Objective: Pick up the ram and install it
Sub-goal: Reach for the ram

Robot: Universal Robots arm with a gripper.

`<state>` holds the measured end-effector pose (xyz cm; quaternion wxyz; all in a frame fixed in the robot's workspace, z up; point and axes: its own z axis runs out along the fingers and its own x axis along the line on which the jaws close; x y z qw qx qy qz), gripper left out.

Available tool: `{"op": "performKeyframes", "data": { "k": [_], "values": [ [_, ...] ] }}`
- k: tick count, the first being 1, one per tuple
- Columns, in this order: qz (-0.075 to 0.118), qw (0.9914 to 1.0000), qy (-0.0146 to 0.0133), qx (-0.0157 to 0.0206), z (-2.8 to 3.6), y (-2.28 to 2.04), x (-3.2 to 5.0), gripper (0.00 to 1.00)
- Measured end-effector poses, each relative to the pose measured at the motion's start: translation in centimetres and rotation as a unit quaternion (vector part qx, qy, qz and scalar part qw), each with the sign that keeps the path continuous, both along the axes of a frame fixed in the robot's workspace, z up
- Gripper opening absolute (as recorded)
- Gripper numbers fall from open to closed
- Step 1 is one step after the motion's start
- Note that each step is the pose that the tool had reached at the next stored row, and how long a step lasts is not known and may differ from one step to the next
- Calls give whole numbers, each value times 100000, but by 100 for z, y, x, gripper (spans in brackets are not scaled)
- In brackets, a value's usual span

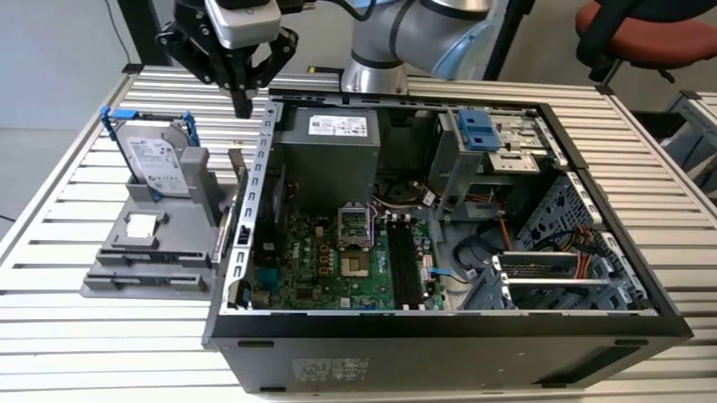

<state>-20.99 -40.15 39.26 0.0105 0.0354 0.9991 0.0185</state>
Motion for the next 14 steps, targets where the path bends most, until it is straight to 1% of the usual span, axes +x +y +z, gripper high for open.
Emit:
{"op": "performKeyframes", "data": {
  "k": [14],
  "values": [
    [4, 100000, 27, 3, -1, -4, -638, 0]
  ]
}}
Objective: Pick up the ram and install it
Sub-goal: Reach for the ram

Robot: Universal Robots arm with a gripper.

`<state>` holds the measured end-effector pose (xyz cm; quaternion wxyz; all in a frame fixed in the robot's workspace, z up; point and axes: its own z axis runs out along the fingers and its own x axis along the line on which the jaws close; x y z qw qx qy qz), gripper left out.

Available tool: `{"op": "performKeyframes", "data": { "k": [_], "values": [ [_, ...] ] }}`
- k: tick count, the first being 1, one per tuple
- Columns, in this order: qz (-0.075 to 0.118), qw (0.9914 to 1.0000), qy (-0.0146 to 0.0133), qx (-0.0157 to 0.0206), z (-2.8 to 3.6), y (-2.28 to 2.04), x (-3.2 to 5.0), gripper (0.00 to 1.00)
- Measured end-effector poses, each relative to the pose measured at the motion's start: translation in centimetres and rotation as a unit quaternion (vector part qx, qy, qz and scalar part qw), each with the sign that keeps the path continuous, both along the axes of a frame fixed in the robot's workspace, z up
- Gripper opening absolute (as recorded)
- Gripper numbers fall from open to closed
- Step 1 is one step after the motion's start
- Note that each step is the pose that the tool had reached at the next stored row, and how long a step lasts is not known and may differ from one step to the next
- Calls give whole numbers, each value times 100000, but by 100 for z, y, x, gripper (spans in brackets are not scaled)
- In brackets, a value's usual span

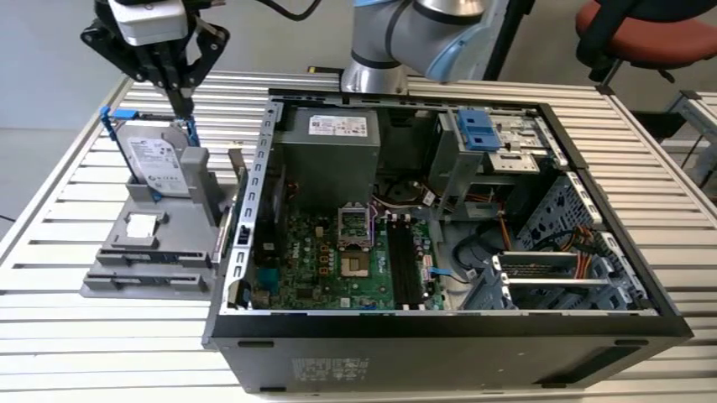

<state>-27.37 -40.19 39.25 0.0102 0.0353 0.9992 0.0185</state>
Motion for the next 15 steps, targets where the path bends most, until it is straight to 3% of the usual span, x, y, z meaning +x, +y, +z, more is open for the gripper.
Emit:
{"op": "performKeyframes", "data": {
  "k": [13, 15],
  "values": [
    [15, 100000, 12, -5, -1, -3, -575, 0],
    [12, 100000, 19, -5, -2, -53, -580, 0]
  ]
}}
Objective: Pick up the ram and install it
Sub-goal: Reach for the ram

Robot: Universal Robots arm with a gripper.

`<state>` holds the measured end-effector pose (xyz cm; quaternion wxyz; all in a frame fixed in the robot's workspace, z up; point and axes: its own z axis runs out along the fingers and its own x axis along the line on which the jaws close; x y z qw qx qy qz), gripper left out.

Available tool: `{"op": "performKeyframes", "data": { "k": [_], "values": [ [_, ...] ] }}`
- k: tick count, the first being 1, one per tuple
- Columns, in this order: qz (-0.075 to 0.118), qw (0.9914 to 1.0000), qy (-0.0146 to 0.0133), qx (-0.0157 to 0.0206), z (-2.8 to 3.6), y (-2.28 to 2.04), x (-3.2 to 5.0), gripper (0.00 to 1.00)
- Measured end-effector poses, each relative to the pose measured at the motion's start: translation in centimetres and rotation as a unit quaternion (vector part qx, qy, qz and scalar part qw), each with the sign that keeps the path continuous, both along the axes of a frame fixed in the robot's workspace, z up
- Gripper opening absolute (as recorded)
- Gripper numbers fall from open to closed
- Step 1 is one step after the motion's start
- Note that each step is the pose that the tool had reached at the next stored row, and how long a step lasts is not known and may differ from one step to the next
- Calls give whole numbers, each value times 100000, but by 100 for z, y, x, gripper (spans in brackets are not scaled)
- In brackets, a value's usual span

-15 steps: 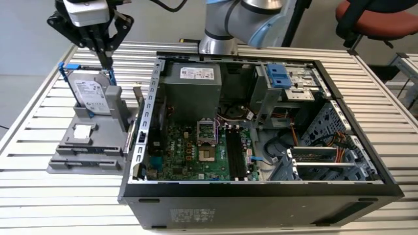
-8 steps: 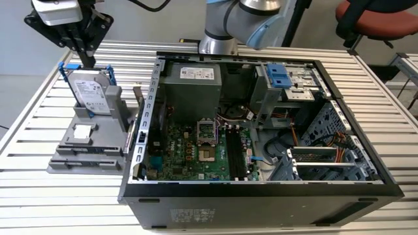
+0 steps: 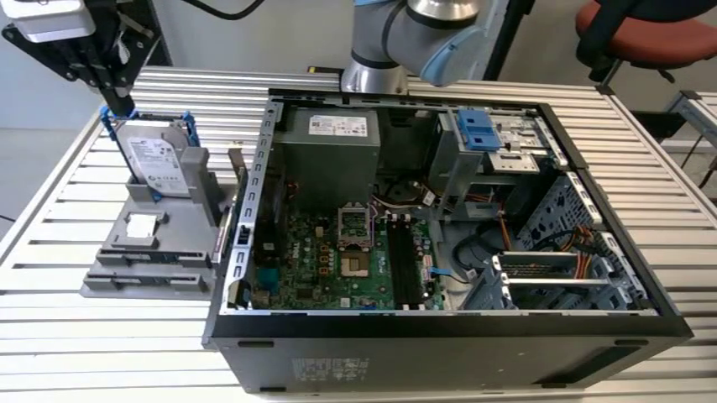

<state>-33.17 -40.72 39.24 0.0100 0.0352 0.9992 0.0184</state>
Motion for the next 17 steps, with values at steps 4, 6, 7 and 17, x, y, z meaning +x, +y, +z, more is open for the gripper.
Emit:
{"op": "performKeyframes", "data": {
  "k": [4, 6, 7, 17],
  "values": [
    [-3, 100000, 72, 3, -2, -177, 2, 0],
    [6, 100000, 117, 0, -3, -270, 3, 0],
    [2, 100000, 130, 5, -3, -315, 3, 0],
    [908, 99996, 102, 32, -11, -611, -54, 0]
  ]
}}
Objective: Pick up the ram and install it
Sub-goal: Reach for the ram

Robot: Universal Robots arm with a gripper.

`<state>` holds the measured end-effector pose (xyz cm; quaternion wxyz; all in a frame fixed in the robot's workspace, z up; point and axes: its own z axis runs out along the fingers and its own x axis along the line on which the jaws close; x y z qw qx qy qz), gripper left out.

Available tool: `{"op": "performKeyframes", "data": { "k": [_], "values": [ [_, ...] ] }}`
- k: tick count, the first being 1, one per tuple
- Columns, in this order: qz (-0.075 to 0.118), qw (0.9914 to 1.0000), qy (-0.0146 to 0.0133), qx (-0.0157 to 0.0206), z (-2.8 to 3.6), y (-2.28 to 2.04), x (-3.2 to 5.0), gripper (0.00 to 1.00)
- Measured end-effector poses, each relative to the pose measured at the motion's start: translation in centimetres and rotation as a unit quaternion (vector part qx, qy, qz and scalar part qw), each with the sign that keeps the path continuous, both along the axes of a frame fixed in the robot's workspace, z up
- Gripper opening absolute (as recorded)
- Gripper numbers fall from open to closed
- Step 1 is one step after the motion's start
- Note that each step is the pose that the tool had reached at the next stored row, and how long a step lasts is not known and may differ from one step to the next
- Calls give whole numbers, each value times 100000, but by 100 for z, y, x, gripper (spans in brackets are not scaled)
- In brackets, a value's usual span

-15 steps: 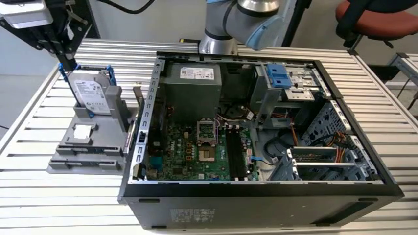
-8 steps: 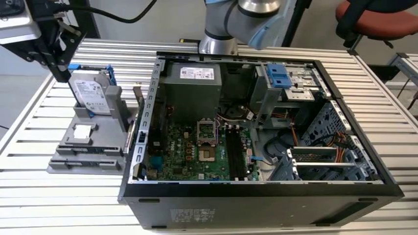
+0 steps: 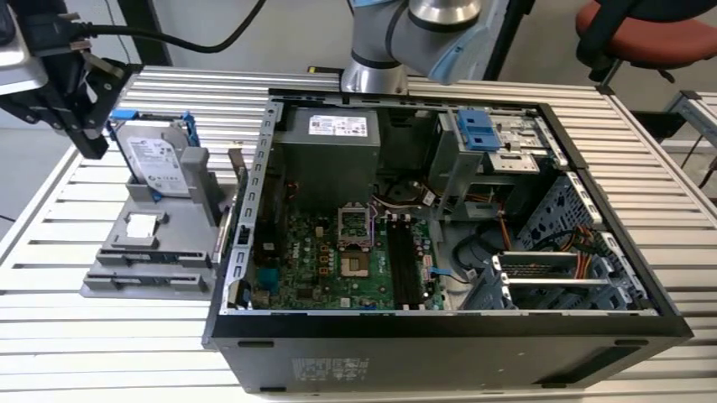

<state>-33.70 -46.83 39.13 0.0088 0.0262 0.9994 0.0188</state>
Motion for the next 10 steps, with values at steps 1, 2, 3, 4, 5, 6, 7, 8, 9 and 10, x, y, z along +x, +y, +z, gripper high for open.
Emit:
{"op": "performKeyframes", "data": {
  "k": [1, 2, 3, 4, 5, 6, 7, 8, 9, 10],
  "values": [
    [168, 100000, 3, -5, 0, -7, -7, 0],
    [197, 100000, 1, 4, -1, -8, -7, 0],
    [210, 100000, 78, 7, -1, -8, -6, 0],
    [214, 100000, 143, -11, -1, -9, -6, 0],
    [209, 100000, 152, -15, -1, -9, -7, 0],
    [209, 100000, 161, -17, -1, -9, -7, 0],
    [208, 100000, 167, -16, 0, -9, -7, 0],
    [208, 100000, 173, -18, 0, -9, -7, 0],
    [209, 100000, 173, -17, -1, -9, -7, 0],
    [208, 100000, 184, -17, 0, -9, -7, 0]
  ]
}}
